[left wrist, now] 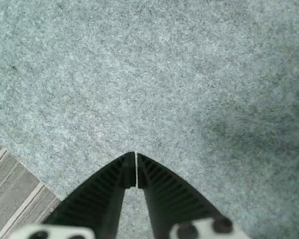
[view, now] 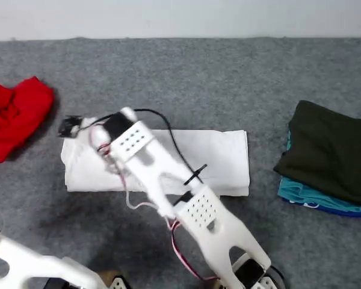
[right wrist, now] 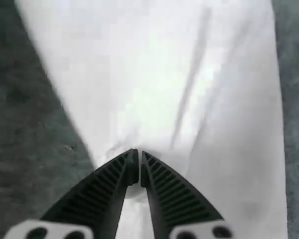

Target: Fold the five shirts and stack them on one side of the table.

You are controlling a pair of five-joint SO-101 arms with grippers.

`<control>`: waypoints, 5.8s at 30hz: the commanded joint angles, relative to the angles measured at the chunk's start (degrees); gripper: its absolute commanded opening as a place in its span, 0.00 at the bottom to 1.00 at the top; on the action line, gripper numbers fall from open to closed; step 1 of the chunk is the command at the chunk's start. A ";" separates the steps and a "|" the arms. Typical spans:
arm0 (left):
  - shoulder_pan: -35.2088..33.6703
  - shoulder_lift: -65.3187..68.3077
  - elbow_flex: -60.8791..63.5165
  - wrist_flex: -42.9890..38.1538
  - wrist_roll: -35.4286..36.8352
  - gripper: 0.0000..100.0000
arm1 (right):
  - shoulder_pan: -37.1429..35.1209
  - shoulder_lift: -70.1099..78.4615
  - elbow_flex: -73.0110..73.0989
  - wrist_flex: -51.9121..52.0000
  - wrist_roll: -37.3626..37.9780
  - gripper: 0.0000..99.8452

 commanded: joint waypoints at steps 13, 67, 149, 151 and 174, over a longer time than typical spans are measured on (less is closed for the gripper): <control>0.18 -1.41 2.15 -1.23 -0.70 0.02 | 4.09 2.07 -11.78 3.65 -0.70 0.01; 25.67 -1.05 2.42 -5.19 -6.77 0.02 | 37.32 -43.03 77.19 -32.66 -27.52 0.22; 25.67 -1.49 -0.04 -4.04 -6.77 0.02 | 6.73 -58.24 58.46 -22.29 0.09 0.01; 25.67 -1.49 -0.04 -4.04 -6.77 0.02 | 5.14 -56.13 58.46 -25.01 0.18 0.01; 25.67 -1.32 0.04 -4.04 -6.68 0.02 | -4.00 -14.55 6.77 -19.91 0.44 0.04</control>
